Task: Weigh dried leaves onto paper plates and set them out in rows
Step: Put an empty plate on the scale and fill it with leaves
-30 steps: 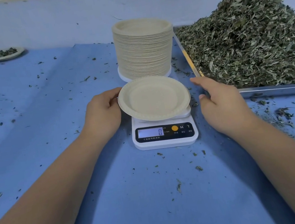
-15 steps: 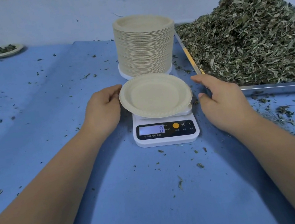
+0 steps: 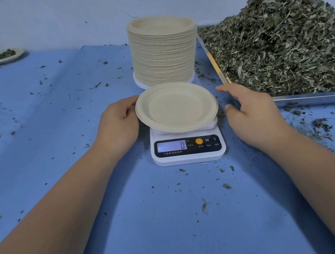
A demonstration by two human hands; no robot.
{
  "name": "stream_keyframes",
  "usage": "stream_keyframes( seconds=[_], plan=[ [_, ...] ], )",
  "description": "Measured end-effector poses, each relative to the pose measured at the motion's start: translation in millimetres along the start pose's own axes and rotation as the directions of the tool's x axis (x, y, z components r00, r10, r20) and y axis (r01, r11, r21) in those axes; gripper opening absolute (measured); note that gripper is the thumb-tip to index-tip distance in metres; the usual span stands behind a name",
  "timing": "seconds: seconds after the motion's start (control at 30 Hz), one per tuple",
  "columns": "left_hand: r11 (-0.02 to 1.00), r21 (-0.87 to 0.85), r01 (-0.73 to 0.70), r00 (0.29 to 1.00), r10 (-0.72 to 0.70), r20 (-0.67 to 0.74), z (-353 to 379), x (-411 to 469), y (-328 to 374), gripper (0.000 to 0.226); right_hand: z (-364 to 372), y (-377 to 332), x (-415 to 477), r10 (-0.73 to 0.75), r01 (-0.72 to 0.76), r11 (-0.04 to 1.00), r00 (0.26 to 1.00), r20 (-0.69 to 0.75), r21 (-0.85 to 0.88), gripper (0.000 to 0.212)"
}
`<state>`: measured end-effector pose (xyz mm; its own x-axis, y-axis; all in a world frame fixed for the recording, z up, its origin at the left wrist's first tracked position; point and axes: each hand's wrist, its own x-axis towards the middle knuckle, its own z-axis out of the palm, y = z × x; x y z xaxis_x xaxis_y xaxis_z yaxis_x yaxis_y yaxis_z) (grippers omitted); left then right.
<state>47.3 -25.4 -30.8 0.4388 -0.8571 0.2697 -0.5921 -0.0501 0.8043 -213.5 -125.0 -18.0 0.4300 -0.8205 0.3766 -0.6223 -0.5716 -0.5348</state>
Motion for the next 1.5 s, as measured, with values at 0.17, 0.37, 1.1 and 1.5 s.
stream_keyframes(
  seconds=[0.17,0.37,1.1,1.5],
  plan=[
    [1.0,0.01,0.03,1.0,-0.03,-0.009,1,6,-8,0.039,-2,4,13,0.064,-0.063,0.998,0.995,-0.079,0.024,0.039],
    [0.994,-0.035,0.1,0.993,-0.102,-0.06,3,8,-7,0.04,-1,13,76,0.15,-0.141,0.982,0.986,0.067,-0.129,0.039],
    [0.991,-0.091,0.097,0.99,-0.105,-0.092,7,13,-6,0.048,-20,44,120,0.227,-0.204,0.741,0.973,-0.047,-0.64,0.022],
    [0.973,-0.183,0.141,0.985,-0.156,-0.073,7,14,-12,0.048,-15,58,124,0.446,-0.221,0.847,0.791,0.418,-0.484,0.065]
  ],
)
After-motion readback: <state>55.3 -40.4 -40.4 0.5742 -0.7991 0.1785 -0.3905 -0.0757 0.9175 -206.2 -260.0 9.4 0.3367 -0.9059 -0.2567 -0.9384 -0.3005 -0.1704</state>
